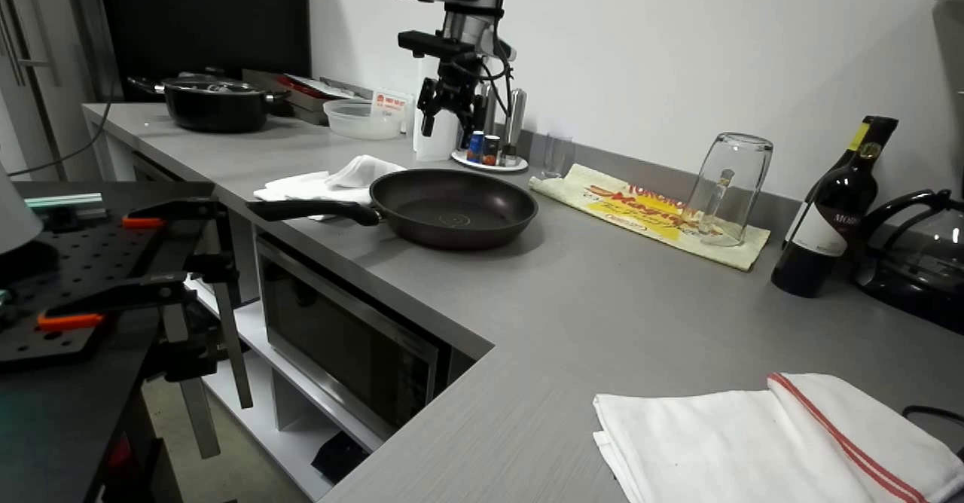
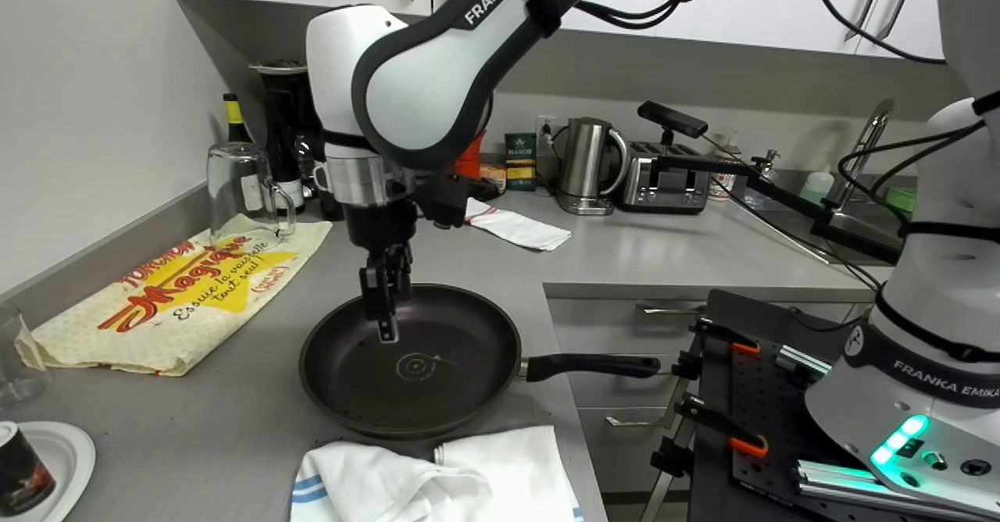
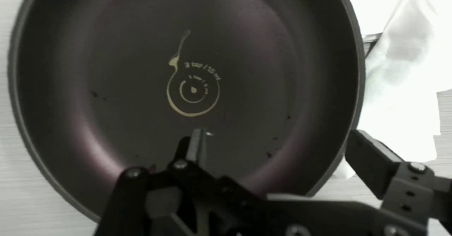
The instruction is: Wipe the pan with the white and blue towel
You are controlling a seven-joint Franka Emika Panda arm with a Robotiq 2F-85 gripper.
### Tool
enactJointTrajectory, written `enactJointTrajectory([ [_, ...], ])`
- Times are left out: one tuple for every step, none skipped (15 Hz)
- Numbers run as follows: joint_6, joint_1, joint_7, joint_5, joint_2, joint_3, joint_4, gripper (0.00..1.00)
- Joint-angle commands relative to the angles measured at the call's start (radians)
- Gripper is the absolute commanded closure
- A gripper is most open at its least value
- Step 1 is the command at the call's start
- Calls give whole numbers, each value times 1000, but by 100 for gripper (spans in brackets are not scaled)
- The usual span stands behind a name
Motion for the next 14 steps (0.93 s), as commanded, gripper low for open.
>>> enactJointTrajectory([
  [-74,27,-28,35,71,26,113,0],
  [-86,33,-28,39,81,32,128,0],
  [-100,38,-27,45,89,38,137,0],
  [-114,43,-25,50,96,42,147,0],
  [-134,47,-18,61,102,47,152,0],
  [-144,51,-15,70,104,52,153,0],
  [-155,56,-12,80,107,58,153,0],
  [-156,65,-4,79,109,58,148,0],
  [-163,74,4,78,115,57,147,0],
  [-173,78,6,84,121,60,147,0],
  [-179,85,13,88,124,62,143,0],
  [-179,94,18,86,126,61,139,0],
  [-181,99,13,89,129,67,134,0],
  [-182,103,11,91,132,70,129,0],
])
